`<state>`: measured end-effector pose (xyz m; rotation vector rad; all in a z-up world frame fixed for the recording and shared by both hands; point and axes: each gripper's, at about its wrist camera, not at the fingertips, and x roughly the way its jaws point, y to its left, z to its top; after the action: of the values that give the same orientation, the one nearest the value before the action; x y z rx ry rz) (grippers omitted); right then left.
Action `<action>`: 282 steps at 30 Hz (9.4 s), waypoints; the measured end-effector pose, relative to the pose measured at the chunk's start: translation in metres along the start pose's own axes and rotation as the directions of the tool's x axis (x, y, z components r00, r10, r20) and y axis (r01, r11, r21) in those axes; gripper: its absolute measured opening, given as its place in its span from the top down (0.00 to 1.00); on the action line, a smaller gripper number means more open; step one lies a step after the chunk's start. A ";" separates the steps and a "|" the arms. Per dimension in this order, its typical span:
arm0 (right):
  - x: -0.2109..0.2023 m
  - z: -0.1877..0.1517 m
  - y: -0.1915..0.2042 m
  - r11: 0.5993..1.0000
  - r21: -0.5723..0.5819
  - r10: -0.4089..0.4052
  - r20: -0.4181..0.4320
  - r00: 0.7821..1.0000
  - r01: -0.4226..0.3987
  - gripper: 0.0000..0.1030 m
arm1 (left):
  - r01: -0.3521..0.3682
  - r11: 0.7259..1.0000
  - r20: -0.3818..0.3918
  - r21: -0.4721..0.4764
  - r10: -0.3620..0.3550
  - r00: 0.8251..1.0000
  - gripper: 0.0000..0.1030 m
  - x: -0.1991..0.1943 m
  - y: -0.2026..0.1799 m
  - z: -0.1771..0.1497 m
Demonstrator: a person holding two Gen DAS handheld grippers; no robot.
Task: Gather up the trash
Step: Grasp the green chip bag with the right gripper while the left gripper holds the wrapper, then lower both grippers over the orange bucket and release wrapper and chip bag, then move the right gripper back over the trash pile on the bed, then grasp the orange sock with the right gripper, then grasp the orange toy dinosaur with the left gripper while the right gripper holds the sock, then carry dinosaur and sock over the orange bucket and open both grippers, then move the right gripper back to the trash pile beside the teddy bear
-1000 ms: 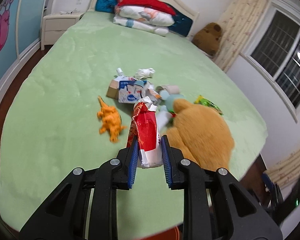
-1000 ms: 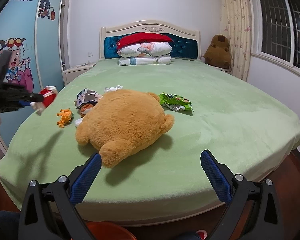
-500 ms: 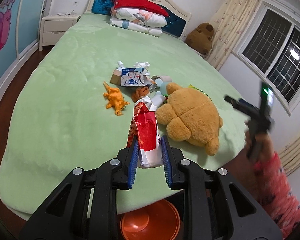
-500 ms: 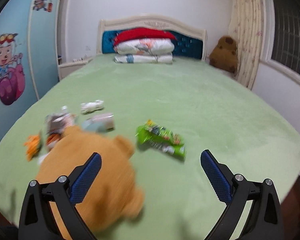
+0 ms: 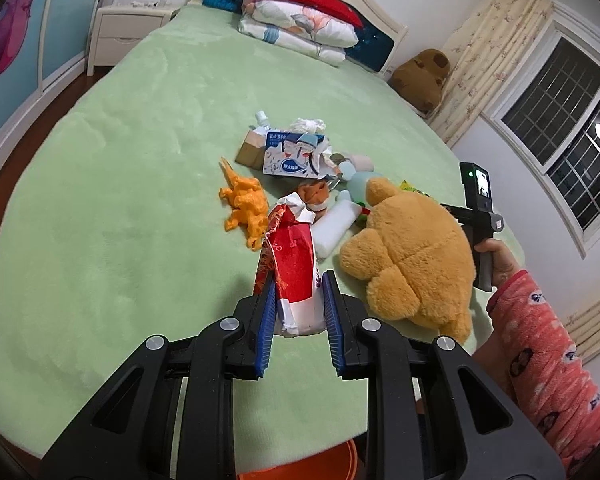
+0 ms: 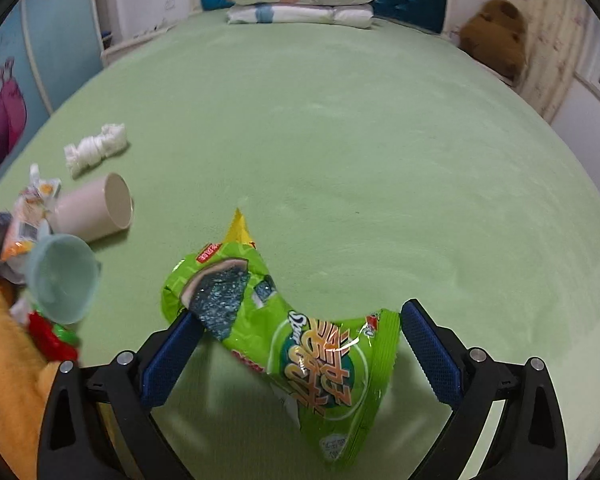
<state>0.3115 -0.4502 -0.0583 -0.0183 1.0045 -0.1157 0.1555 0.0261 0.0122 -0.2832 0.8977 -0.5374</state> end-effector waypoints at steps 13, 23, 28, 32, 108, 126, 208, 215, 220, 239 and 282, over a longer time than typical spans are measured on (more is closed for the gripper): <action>-0.050 -0.005 -0.015 0.992 0.127 0.016 0.066 0.998 -0.024 0.59 | 0.000 1.000 -0.003 -0.013 0.000 1.000 0.78 -0.005 0.000 -0.005; -0.182 -0.047 0.019 0.994 0.012 0.103 0.254 0.962 -0.110 0.58 | 0.011 0.999 0.027 0.044 -0.012 1.000 0.78 -0.054 -0.024 -0.020; -0.245 -0.103 0.057 0.982 -0.085 0.188 0.310 0.932 -0.170 0.58 | 0.045 0.995 -0.007 0.083 -0.045 0.999 0.78 -0.068 -0.040 -0.047; -0.273 -0.157 0.083 0.962 -0.138 0.266 0.292 0.919 -0.234 0.58 | 0.072 0.990 -0.058 0.122 -0.065 0.996 0.78 -0.074 -0.053 -0.077; -0.204 -0.311 0.204 0.916 -0.079 0.395 0.013 0.918 -0.393 0.18 | -0.116 0.989 -0.315 0.096 0.141 0.939 0.33 0.011 -0.018 -0.238; -0.127 -0.043 0.199 0.586 0.500 0.644 0.191 0.741 -0.638 0.14 | -0.134 0.991 -0.180 -0.012 0.129 0.975 0.27 -0.028 0.020 -0.191; -0.254 -0.123 0.169 0.931 0.007 0.357 0.186 0.916 -0.364 0.74 | -0.294 0.953 -0.177 -0.073 0.278 0.944 0.27 0.156 0.021 0.074; -0.243 -0.146 0.160 0.921 0.023 0.378 0.177 0.909 -0.388 0.74 | -0.372 0.928 -0.169 -0.030 0.362 0.917 0.52 0.161 0.021 0.074; -0.245 -0.155 0.160 0.916 0.025 0.389 0.195 0.900 -0.401 0.74 | -0.340 0.940 -0.159 -0.041 0.329 0.931 0.52 0.148 0.021 0.074; -0.250 -0.227 0.176 0.905 0.013 0.420 0.125 0.899 -0.425 0.74 | -0.024 0.982 -0.079 0.185 0.040 0.996 0.52 -0.034 -0.042 -0.064; -0.088 -0.386 0.193 0.945 0.205 0.310 -0.317 0.896 -0.254 0.31 | -0.096 0.987 -0.540 0.132 0.153 0.828 0.33 0.085 -0.015 -0.278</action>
<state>-0.0437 -0.2342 -0.2048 0.3040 1.3369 0.0728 -0.0294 -0.0369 -0.2042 0.0330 1.4350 -0.5485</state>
